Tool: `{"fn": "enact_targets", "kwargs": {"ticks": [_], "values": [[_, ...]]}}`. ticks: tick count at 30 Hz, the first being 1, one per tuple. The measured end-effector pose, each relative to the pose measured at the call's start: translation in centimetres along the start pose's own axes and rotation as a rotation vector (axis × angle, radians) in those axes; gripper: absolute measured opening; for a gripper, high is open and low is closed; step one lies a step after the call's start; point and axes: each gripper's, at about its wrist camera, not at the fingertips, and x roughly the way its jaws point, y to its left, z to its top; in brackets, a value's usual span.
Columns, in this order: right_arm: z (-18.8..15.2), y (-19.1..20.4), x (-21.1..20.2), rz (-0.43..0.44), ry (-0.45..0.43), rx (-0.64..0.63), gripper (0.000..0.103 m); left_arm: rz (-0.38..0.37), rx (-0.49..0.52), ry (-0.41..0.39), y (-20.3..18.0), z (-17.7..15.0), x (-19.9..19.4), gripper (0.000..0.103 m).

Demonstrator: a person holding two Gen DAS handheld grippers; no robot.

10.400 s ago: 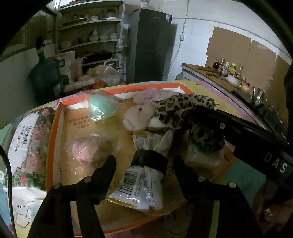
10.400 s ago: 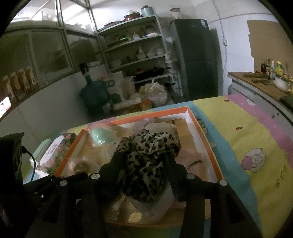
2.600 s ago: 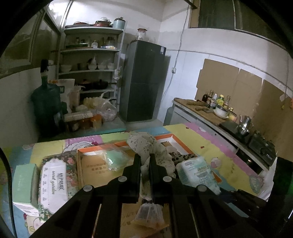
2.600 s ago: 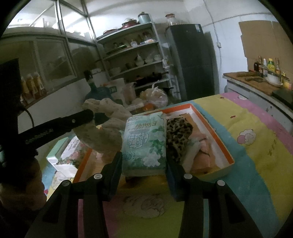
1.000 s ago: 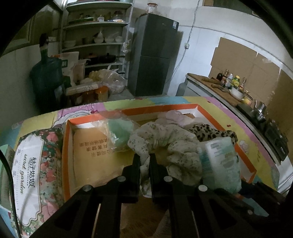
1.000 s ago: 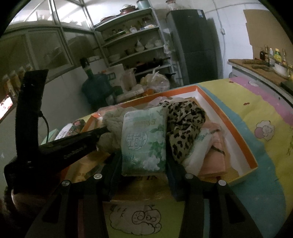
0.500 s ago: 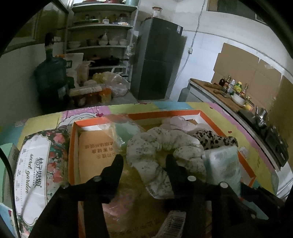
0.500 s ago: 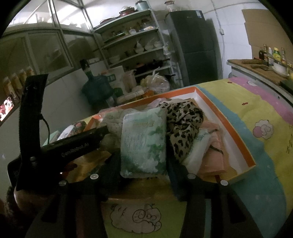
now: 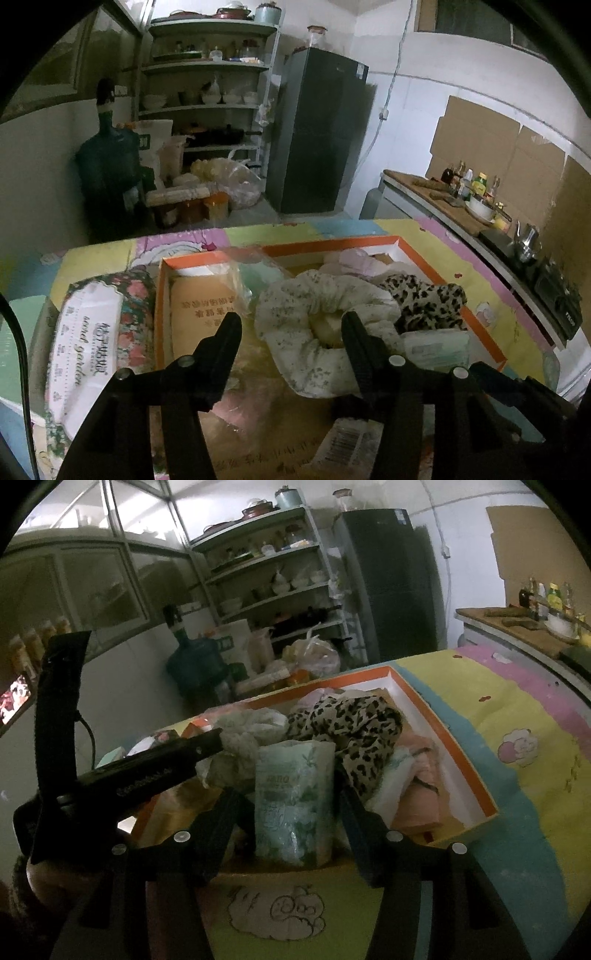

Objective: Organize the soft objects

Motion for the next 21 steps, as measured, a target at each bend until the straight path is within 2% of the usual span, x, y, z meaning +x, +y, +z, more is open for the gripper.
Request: {"fn": "enact_targets", "kwargs": {"ticks": [13,21], "values": [[-0.2,1.0,-2.2,-0.008,-0.033,-0.018,0.059,0.007,-0.006,-0.063,0.2,-0.3,-3.6,0.056],[-0.5,2.2,-3.0,-0.006,-0.042,-0.03,0.059,0.049,-0.033,-0.081,1.6,-1.2,-6.2,0.056]]}}
